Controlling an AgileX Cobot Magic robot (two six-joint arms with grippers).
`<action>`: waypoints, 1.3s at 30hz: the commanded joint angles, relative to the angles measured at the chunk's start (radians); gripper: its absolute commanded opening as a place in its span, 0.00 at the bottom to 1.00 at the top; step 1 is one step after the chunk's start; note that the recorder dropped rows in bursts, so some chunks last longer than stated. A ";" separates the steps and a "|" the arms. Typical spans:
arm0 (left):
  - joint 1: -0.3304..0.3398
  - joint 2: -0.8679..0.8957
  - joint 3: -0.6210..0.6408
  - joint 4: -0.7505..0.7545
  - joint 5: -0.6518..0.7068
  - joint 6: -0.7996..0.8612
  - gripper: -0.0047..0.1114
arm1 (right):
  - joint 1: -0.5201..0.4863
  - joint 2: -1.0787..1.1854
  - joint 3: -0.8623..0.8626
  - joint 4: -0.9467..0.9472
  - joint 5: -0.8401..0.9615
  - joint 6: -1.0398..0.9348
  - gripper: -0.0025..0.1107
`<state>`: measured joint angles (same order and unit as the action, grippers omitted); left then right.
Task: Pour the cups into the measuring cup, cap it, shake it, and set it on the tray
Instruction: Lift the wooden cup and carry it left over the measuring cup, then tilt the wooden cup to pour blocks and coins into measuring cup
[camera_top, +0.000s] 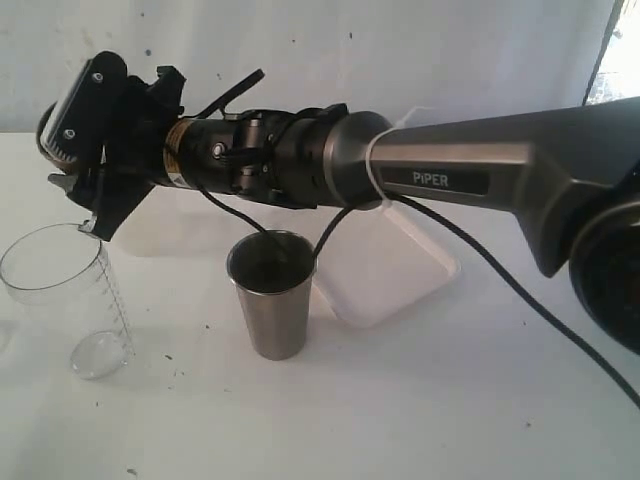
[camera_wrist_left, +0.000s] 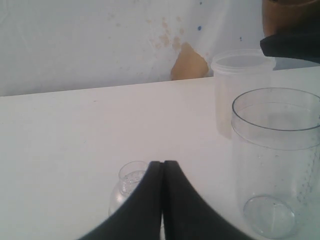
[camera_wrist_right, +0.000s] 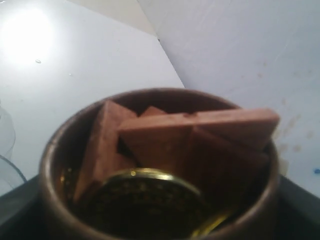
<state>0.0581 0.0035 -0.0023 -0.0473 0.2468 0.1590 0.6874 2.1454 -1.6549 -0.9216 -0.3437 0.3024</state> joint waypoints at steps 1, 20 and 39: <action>-0.002 -0.003 0.002 0.000 -0.014 -0.001 0.04 | 0.000 0.014 -0.010 0.005 -0.020 -0.116 0.02; -0.002 -0.003 0.002 0.000 -0.014 -0.001 0.04 | 0.002 0.030 -0.010 0.005 -0.065 -0.437 0.02; -0.002 -0.003 0.002 0.000 -0.014 -0.001 0.04 | 0.004 0.030 -0.010 0.005 -0.113 -0.789 0.02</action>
<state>0.0581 0.0035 -0.0023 -0.0473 0.2468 0.1590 0.6894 2.1864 -1.6591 -0.9233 -0.4365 -0.4315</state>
